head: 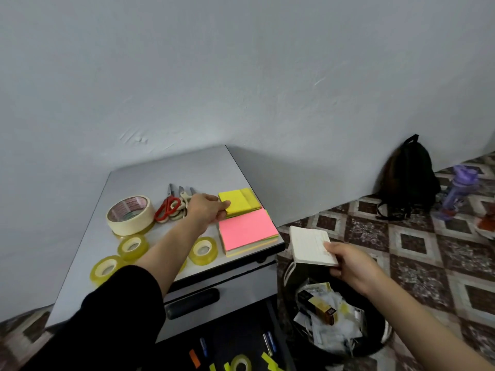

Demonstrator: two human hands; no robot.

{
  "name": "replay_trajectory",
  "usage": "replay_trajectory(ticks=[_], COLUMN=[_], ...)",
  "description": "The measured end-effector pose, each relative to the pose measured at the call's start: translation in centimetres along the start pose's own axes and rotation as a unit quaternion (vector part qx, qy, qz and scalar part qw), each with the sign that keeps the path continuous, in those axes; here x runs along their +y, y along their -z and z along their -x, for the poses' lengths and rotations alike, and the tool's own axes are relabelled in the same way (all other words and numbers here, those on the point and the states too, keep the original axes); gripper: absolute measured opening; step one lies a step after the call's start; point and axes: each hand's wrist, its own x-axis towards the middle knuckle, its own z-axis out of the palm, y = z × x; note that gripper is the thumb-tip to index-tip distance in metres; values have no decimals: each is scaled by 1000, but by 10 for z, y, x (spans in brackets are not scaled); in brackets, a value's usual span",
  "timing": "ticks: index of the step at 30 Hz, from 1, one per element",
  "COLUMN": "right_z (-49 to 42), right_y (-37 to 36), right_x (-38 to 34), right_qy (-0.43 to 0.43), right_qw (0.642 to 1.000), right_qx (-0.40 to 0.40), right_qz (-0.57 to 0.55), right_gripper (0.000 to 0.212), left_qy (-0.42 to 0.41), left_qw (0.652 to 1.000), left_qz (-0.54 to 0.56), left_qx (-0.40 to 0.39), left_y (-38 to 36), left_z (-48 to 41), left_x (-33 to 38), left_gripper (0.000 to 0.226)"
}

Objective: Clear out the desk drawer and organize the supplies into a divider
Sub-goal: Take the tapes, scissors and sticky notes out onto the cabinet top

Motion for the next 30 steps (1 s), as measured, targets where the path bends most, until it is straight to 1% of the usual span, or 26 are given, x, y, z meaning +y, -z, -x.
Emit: replay_trajectory(ticks=[2, 4, 8, 13, 16, 18, 21, 24, 26, 28, 30], right_z=[-1, -2, -8, -22, -28, -34, -44, -48, -52, -54, -53], right_y=[-6, -15, -40, -85, -114, -130, -145, -152, -155, -156, -156], right_x=[-9, -23, -55, -80, -83, -83, -78, -73, -69, -68, -67], right_qy=[12, 37, 69, 73, 90, 90, 81, 88, 122, 171, 202], right_qw=[999, 997, 995, 996, 994, 992, 994, 992, 981, 948, 917], right_qx=[6, 4, -9, -46, -53, -53, -40, -23, 18, 69, 92], right_qz=[-34, -63, -66, -2, 44, 66, 69, 86, 149, 261, 331], right_gripper=[10, 10, 6, 10, 4, 2, 12, 10, 13, 18, 22], left_qy=[-11, -8, 1, -10, -18, -14, -4, 15, 24, 17, 0], left_qw=[999, 998, 999, 999, 999, 999, 998, 999, 999, 998, 998], left_qz=[-36, -57, -44, -41, -42, -51, -52, -28, -3, -18, -55], left_qx=[9, 5, -3, 0, -3, -5, -20, -39, -46, -49, -39], left_y=[1, 2, 2, 3, 3, 6, 9, 11, 12, 11, 9], left_z=[0, 1, -1, -5, -6, -9, -9, -4, -2, 0, 1], left_x=[0, 1, 1, 1, 2, 2, 3, 6, 8, 7, 5], left_gripper=[29, 30, 26, 28, 32, 33, 33, 25, 24, 28, 34])
